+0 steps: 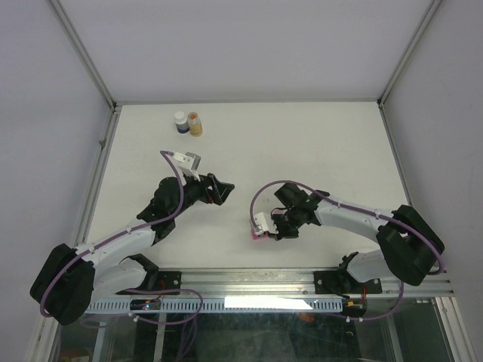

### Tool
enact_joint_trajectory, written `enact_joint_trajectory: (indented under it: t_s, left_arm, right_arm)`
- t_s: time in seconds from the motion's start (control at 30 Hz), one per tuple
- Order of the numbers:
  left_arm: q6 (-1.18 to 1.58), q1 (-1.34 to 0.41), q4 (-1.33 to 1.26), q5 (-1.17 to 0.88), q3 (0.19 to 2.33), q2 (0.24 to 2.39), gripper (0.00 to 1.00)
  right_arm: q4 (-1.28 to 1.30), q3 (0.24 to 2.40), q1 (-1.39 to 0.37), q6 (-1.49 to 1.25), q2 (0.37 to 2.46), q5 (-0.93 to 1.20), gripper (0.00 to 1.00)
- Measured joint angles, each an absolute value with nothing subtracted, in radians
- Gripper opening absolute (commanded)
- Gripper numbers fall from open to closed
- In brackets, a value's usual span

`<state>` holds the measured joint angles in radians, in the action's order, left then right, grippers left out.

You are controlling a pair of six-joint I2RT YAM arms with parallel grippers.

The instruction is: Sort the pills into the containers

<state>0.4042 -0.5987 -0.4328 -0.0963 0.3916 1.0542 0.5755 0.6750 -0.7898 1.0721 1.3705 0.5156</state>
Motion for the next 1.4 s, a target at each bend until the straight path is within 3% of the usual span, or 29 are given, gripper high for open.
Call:
enact_joint_trajectory:
  t_s: [0.17, 0.27, 0.37, 0.4, 0.47, 0.5, 0.6, 0.8, 1.07, 1.4]
  left_arm:
    - [0.406, -0.553, -0.431, -0.08, 0.392, 1.053, 0.91]
    - [0.419, -0.504, -0.432, -0.084, 0.395, 1.058, 0.98]
    - [0.451, -0.439, -0.433, -0.096, 0.419, 1.083, 0.99]
    - [0.466, -0.41, -0.434, -0.108, 0.434, 1.097, 0.99]
    - [0.503, -0.353, -0.438, -0.133, 0.466, 1.127, 0.99]
    - [0.527, -0.319, -0.44, -0.15, 0.486, 1.148, 0.99]
    - [0.612, -0.215, -0.436, -0.183, 0.564, 1.23, 0.99]
    - [0.703, -0.136, -0.306, -0.073, 0.82, 1.438, 0.97]
    - [0.654, -0.146, 0.06, 0.191, 1.377, 1.806, 0.86]
    - [0.504, -0.243, 0.334, 0.342, 1.744, 2.09, 0.7]
  right_arm:
    - [0.589, 0.71, -0.779, 1.031, 1.37, 0.564, 0.04]
    - [0.656, 0.765, -0.751, 1.022, 1.367, 0.641, 0.12]
    - [0.739, 0.83, -0.728, 1.021, 1.365, 0.699, 0.19]
    - [0.77, 0.868, -0.719, 1.015, 1.364, 0.712, 0.31]
    - [0.81, 0.958, -0.698, 0.982, 1.364, 0.722, 0.65]
    - [0.818, 0.994, -0.689, 0.955, 1.364, 0.722, 0.75]
    - [0.814, 1.125, -0.638, 0.86, 1.37, 0.724, 0.9]
    - [0.768, 1.348, -0.47, 0.652, 1.463, 0.841, 0.94]
    - [0.607, 1.139, -0.356, 0.481, 1.397, 0.883, 0.99]
    - [0.577, 1.13, -0.311, 0.401, 1.413, 0.982, 0.97]
